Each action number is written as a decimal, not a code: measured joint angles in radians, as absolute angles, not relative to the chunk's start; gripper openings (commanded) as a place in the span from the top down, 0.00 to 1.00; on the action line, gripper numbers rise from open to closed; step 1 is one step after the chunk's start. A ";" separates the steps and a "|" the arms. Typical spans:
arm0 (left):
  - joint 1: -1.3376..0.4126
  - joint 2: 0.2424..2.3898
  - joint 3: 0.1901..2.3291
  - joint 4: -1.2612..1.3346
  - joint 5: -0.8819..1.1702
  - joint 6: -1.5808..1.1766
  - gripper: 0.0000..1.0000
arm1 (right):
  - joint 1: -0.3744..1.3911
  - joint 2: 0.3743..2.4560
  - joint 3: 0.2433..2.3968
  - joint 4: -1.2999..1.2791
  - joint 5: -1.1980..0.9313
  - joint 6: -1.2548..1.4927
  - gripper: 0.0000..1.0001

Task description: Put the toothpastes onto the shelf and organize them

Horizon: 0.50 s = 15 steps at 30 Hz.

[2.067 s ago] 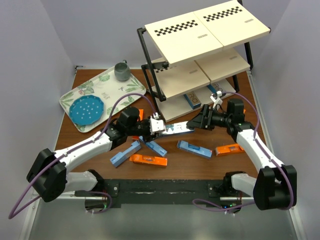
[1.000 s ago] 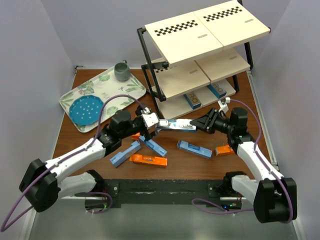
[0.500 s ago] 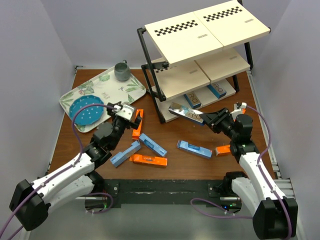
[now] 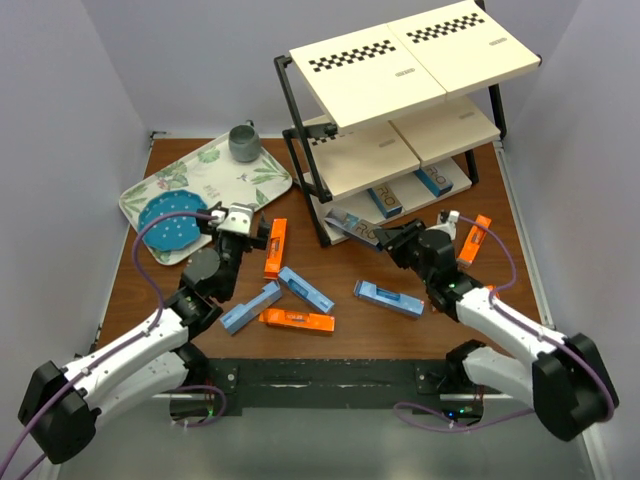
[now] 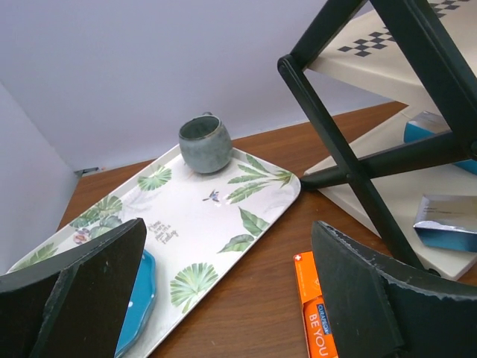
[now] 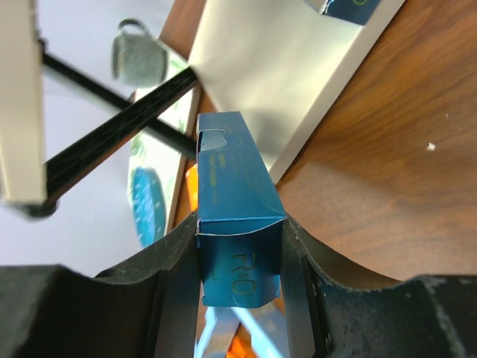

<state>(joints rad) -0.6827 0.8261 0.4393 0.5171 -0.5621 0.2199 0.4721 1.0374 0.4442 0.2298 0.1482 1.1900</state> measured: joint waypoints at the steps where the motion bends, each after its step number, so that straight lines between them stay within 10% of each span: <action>1: -0.682 0.823 0.438 0.519 -0.568 0.220 0.03 | 0.483 1.068 0.451 0.247 0.173 1.197 0.95; 15: -0.682 0.829 0.430 0.538 -0.596 0.227 0.04 | 0.603 1.446 0.599 0.472 0.411 1.314 0.76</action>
